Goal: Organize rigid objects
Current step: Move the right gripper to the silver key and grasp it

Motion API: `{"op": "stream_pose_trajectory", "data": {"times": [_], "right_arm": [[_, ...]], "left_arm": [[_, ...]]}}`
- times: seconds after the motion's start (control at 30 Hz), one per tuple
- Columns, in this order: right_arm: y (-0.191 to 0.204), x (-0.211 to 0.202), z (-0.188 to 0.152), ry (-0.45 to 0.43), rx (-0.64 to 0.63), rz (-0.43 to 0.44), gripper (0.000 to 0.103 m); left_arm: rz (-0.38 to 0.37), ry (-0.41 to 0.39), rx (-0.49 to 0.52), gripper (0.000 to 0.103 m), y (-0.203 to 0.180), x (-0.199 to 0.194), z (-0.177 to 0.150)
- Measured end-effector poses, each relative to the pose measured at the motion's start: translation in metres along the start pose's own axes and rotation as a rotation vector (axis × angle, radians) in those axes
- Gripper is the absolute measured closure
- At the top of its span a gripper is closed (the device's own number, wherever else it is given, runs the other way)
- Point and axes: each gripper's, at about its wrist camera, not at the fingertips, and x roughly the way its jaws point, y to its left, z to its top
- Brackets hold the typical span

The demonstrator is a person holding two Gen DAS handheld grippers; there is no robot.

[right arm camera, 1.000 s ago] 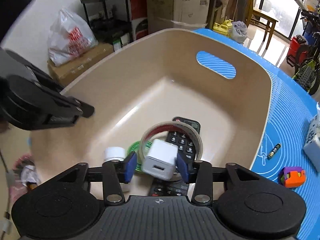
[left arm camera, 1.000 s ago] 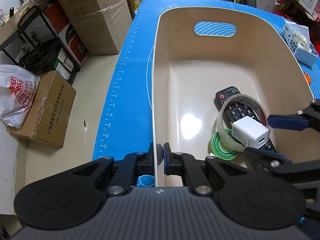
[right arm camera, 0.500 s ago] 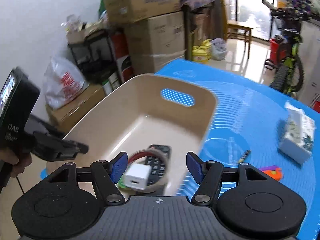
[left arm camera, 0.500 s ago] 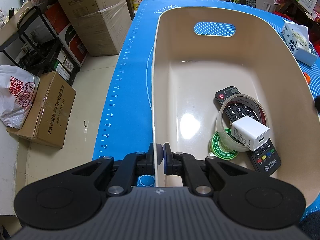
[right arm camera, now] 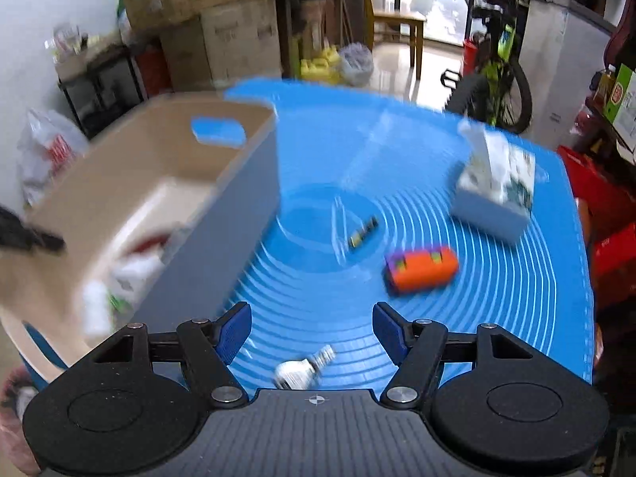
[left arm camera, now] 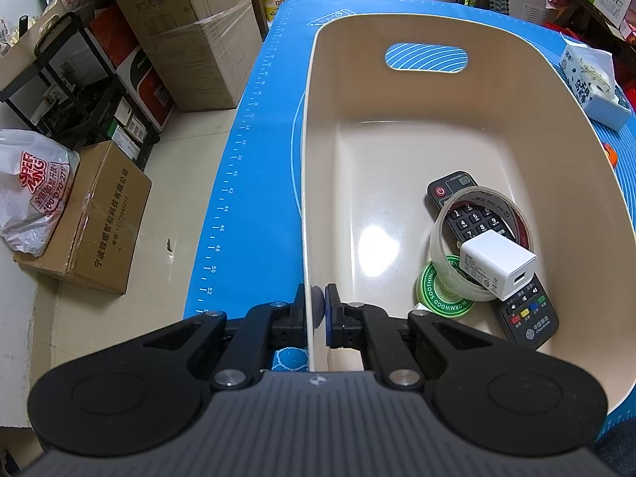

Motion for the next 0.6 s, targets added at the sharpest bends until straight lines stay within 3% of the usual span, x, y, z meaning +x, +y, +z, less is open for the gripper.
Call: {"op": "stream_pose_trajectory", "data": {"times": [0.4, 0.53, 0.6], "right_arm": [[-0.003, 0.047, -0.041, 0.067, 0.007, 0.003, 0.039], [-0.003, 0.051, -0.046, 0.046, 0.033, 0.025, 0.042], [-0.002, 0.050, -0.047, 0.036, 0.038, 0.025, 0.048]], "left_arm": [[0.000, 0.001, -0.001, 0.094, 0.000, 0.000, 0.000], [-0.001, -0.001, -0.004, 0.094, 0.001, 0.000, -0.001], [-0.001, -0.001, -0.004, 0.094, 0.001, 0.000, -0.001]]}}
